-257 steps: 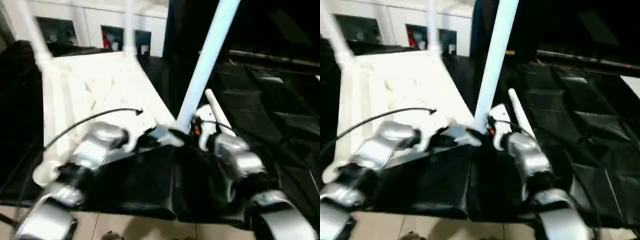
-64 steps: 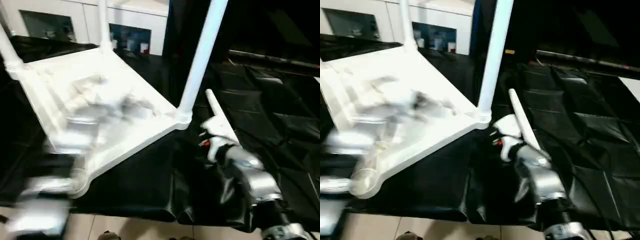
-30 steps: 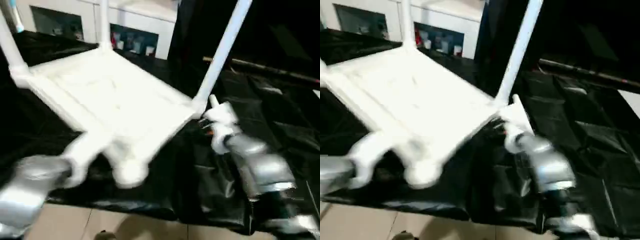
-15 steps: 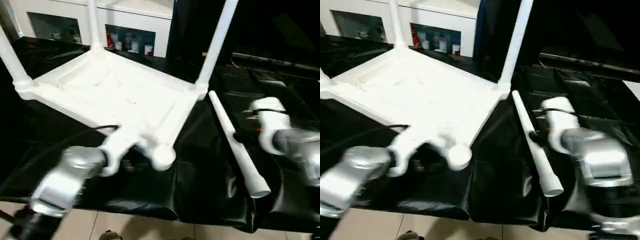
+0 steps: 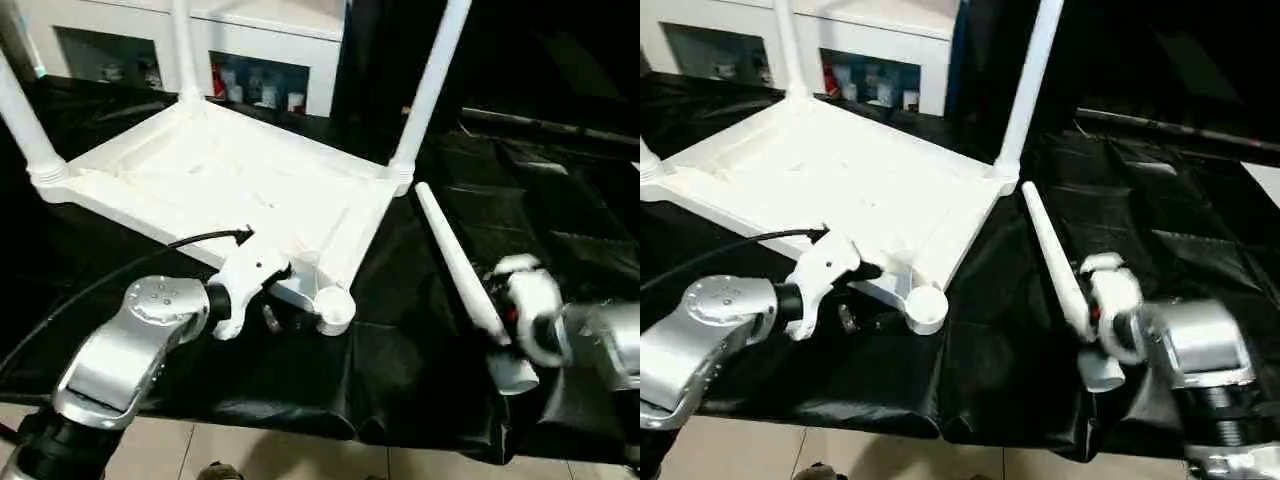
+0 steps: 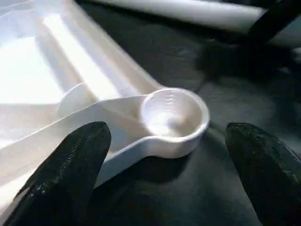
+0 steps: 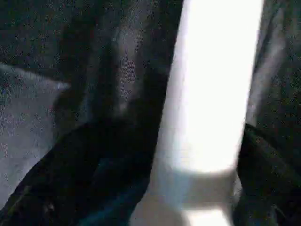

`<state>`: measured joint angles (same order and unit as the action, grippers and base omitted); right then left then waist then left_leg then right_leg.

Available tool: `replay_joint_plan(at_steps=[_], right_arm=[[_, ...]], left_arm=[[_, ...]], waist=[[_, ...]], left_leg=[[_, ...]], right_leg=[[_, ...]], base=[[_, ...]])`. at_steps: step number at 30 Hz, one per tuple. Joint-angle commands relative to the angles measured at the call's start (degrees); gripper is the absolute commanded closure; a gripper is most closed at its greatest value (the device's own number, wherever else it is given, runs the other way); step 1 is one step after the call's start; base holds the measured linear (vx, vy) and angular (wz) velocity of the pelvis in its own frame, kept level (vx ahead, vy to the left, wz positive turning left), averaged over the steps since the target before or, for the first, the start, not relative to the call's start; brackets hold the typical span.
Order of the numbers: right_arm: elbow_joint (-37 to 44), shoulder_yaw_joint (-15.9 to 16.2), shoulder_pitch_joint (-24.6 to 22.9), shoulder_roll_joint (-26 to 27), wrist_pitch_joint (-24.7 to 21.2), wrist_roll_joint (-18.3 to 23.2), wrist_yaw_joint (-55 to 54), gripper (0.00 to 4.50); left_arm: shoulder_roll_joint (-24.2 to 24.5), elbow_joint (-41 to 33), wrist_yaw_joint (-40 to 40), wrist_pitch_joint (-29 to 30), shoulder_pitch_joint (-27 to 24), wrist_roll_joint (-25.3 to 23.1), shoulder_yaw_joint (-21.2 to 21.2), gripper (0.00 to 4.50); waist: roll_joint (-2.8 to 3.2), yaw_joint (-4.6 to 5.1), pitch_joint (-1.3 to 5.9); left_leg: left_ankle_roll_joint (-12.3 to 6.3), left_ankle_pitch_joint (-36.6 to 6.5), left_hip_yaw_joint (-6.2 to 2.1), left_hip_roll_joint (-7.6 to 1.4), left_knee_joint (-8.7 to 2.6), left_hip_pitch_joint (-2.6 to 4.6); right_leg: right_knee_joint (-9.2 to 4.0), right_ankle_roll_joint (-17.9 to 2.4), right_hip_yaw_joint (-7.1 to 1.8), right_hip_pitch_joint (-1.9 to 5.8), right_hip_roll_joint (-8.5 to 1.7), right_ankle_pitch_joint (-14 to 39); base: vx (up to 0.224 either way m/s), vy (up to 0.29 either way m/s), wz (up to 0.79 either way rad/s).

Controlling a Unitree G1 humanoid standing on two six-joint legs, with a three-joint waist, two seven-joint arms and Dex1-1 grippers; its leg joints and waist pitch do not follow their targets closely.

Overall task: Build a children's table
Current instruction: Pick table leg

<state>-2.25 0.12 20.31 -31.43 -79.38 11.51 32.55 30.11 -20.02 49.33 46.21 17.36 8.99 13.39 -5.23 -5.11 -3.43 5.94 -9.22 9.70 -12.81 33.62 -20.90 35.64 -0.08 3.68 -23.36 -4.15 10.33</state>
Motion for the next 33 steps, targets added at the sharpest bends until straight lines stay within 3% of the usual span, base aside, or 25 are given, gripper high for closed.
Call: replay_joint_plan(at_steps=[1,9,13,15,20,22,24,25,26,27,28,30,31,33], right_arm=[[-1.31,-1.90,0.32,-0.42,0.07,-0.04,-0.37,0.34],[-5.87,-0.41,0.59,-0.96,3.12,-0.17,-0.80,0.99],[-8.85,-1.61,0.74,0.11,4.66,-0.25,-1.53,1.25],[-10.22,-2.61,0.94,0.59,5.36,-0.17,-2.03,1.51],[-13.50,-5.21,1.61,1.76,7.50,0.27,-3.19,2.04],[-15.29,-6.18,1.82,2.19,9.27,0.35,-4.04,2.11],[-16.85,-9.20,2.13,3.56,11.99,0.47,-6.46,2.18],[-18.01,-15.43,3.29,5.72,17.66,2.23,-9.29,2.36],[-18.35,-17.74,3.75,6.48,20.21,2.95,-10.40,2.45],[-18.25,-20.66,4.29,7.40,23.97,4.67,-10.47,2.48],[-18.25,-20.66,4.29,7.40,23.97,4.67,-10.47,2.51],[-17.88,-24.42,5.10,8.83,29.74,7.16,-10.56,2.60],[-17.24,-27.06,5.63,10.00,34.57,9.43,-9.56,2.60],[-15.74,-30.68,6.31,11.84,41.00,13.12,-7.38,2.62]], left_arm=[[0.69,-1.92,1.87,-0.29,0.43,1.28,0.41,0.00],[1.73,-1.55,2.28,-0.20,1.13,2.55,-0.02,0.00],[2.08,-0.72,2.25,-0.65,1.36,2.52,0.06,0.00],[2.04,-0.57,2.15,-1.13,1.56,2.90,-0.32,0.00],[2.75,0.69,2.15,-2.69,2.59,2.53,-0.34,0.00],[2.60,1.51,2.08,-3.05,3.07,2.77,-0.65,0.00],[2.20,2.18,1.92,-3.44,3.51,3.26,-1.40,0.00],[0.70,3.71,0.25,-3.09,4.92,3.89,-3.32,0.00],[0.11,4.31,-0.37,-3.08,5.45,4.09,-4.01,0.00],[-0.44,5.52,-1.44,-3.06,6.43,3.87,-4.66,0.00],[-0.44,5.52,-1.44,-3.06,6.43,3.87,-4.66,0.00],[-1.40,7.75,-3.02,-3.71,7.88,3.54,-5.52,0.00],[-2.89,9.74,-4.55,-4.03,9.33,3.98,-6.75,0.00],[-5.76,12.52,-6.97,-4.34,11.70,5.28,-9.06,0.00]], waist=[[0.02,-0.08,3.49],[0.09,0.02,3.44],[0.34,0.11,3.36],[0.02,0.19,3.33],[-0.05,0.24,3.32],[0.26,0.29,3.35],[0.20,0.28,3.38],[0.70,0.35,3.43],[0.44,0.34,3.70],[0.71,0.27,3.71],[0.48,0.32,3.69],[0.53,0.28,3.72],[0.87,0.19,3.78],[0.62,0.08,4.01]], left_leg=[[2.35,-13.03,0.38,-0.06,-3.71,0.53],[2.86,-14.68,0.34,-0.01,-3.68,0.64],[3.13,-17.34,0.17,0.04,-3.69,0.88],[3.07,-18.17,0.17,0.08,-3.64,0.91],[3.13,-20.18,-0.06,0.19,-3.62,1.07],[3.19,-20.65,-0.09,0.24,-3.59,1.12],[3.22,-20.89,-0.06,0.26,-3.58,1.16],[3.57,-21.52,-0.11,0.31,-3.58,1.23],[3.75,-21.72,-0.16,0.35,-3.36,1.34],[3.74,-21.55,-0.25,0.37,-3.46,1.25],[3.35,-21.32,-0.14,0.36,-3.50,1.13],[2.84,-20.65,-0.07,0.37,-3.56,1.11],[2.76,-20.17,-0.04,0.39,-3.58,1.11],[2.24,-18.62,0.22,0.39,-3.36,0.94]], right_leg=[[-4.90,-6.00,-2.25,2.41,-2.80,18.82],[-5.17,-5.05,-2.14,2.29,-2.75,21.44],[-5.52,-4.48,-1.97,2.01,-2.76,24.25],[-5.70,-4.13,-1.90,1.96,-2.72,25.34],[-6.09,-3.00,-1.58,1.79,-2.86,28.73],[-6.34,-2.63,-1.46,1.69,-2.91,29.64],[-6.35,-2.74,-1.44,1.63,-2.94,29.44],[-6.31,-3.03,-1.35,1.55,-2.93,29.19],[-6.16,-3.29,-1.06,1.57,-2.95,28.70],[-6.01,-3.51,-1.04,1.73,-2.86,27.91],[-5.95,-3.56,-1.09,1.73,-2.78,26.82],[-5.72,-3.88,-1.20,1.85,-2.72,25.33],[-5.59,-4.10,-1.28,1.93,-2.69,24.60],[-5.38,-4.69,-1.41,2.00,-2.89,22.68]], base=[[0.000,0.000,0.00],[0.000,0.000,0.00],[0.000,0.000,0.00],[0.000,0.000,0.00],[0.000,0.000,0.00],[0.000,0.000,0.00],[0.000,0.000,0.00],[0.000,0.000,0.00],[0.000,0.000,0.00],[0.000,0.000,0.00],[0.000,0.000,0.00],[0.000,0.000,0.00],[0.000,0.000,0.00],[0.000,0.000,0.00]])
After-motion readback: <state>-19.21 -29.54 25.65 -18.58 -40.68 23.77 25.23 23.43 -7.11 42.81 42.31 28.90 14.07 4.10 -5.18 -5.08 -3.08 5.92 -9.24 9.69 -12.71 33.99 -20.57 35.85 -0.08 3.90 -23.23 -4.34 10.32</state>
